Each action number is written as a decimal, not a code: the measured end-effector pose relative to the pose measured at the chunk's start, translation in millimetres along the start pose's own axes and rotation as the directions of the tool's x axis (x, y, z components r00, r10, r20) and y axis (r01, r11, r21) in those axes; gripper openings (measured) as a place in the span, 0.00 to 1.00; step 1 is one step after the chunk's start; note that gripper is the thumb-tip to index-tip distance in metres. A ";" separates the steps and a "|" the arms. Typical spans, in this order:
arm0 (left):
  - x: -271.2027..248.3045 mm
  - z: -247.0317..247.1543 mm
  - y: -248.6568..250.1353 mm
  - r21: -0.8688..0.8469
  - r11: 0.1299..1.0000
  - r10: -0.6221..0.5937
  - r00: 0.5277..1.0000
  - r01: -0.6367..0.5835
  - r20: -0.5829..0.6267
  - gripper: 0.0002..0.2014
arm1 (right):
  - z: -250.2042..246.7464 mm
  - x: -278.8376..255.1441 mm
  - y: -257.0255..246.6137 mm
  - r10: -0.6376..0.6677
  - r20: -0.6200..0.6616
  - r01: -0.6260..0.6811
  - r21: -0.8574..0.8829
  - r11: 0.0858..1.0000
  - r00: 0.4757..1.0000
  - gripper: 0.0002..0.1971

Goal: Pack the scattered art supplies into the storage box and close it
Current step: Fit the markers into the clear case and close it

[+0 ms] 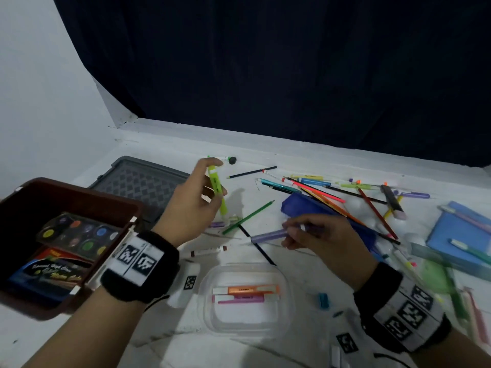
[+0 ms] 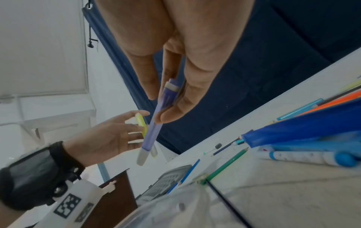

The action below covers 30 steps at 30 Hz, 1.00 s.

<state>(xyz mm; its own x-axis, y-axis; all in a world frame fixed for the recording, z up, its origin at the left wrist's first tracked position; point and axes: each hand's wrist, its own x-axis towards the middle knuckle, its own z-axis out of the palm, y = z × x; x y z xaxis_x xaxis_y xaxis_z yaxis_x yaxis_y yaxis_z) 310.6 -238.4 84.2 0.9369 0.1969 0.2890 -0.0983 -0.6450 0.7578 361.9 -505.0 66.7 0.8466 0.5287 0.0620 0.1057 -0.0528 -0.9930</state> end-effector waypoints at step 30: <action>-129.0 -24.5 -7.3 0.172 0.982 -0.045 0.794 -0.076 0.606 0.12 | 37.0 -66.5 42.6 -0.161 0.222 0.274 -0.792 0.545 0.962 0.05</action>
<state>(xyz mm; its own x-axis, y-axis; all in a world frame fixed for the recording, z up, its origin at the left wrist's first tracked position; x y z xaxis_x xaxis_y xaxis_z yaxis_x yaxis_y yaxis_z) 182.2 -241.0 55.7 0.9518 -0.2622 -0.1589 -0.1098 -0.7755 0.6217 290.8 -511.0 16.6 0.6815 0.7047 0.1973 0.7029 -0.5554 -0.4444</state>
